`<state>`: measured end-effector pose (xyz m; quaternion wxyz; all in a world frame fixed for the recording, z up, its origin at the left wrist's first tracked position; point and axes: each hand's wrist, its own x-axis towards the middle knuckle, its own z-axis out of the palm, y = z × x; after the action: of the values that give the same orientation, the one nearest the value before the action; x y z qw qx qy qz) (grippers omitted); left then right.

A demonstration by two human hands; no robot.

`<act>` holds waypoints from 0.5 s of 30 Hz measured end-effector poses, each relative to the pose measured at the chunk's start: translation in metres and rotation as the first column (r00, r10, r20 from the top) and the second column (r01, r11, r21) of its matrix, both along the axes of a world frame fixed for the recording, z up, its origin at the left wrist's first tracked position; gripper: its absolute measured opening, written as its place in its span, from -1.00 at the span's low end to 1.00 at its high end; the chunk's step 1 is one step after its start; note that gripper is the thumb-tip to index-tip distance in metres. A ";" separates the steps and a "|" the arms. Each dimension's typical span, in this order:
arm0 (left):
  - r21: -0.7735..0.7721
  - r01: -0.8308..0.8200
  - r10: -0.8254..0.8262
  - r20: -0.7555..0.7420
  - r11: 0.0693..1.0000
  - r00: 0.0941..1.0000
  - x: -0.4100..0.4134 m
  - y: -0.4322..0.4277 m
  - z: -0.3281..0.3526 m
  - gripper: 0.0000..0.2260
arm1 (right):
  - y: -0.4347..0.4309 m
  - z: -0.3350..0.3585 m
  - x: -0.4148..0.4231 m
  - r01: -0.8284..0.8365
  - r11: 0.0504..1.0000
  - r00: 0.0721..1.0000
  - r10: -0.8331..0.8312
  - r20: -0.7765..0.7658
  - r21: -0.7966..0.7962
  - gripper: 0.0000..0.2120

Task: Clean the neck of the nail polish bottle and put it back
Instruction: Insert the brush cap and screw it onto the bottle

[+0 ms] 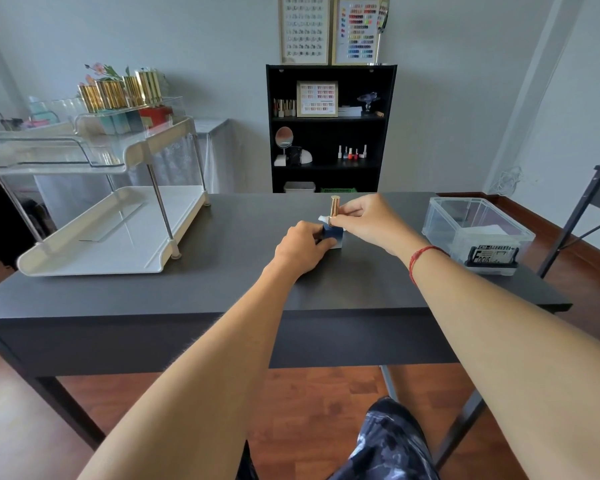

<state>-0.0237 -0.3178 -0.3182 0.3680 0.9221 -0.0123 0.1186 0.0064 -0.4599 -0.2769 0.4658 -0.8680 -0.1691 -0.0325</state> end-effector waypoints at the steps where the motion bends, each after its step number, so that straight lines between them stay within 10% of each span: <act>1: -0.001 0.002 -0.002 -0.004 1.000 1.000 0.000 0.000 0.000 -0.83 | -0.001 -0.001 0.000 0.008 1.000 1.000 -0.008 -0.014 0.003 -0.86; 11: -0.100 0.084 -0.086 -0.014 0.991 0.996 -0.006 0.009 0.004 -0.96 | -0.008 -0.019 -0.003 -0.081 0.996 0.996 0.081 -0.026 -0.033 -0.62; 15: -0.349 -0.030 0.064 0.086 0.937 0.994 -0.005 0.012 0.012 -0.59 | -0.006 -0.021 -0.002 -0.094 0.995 0.996 0.094 -0.002 -0.042 -0.66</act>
<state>-0.0283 -0.3057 -0.3064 0.5208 0.8361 0.0129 0.1719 0.0043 -0.4660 -0.2982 0.4483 -0.8687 -0.2107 -0.0070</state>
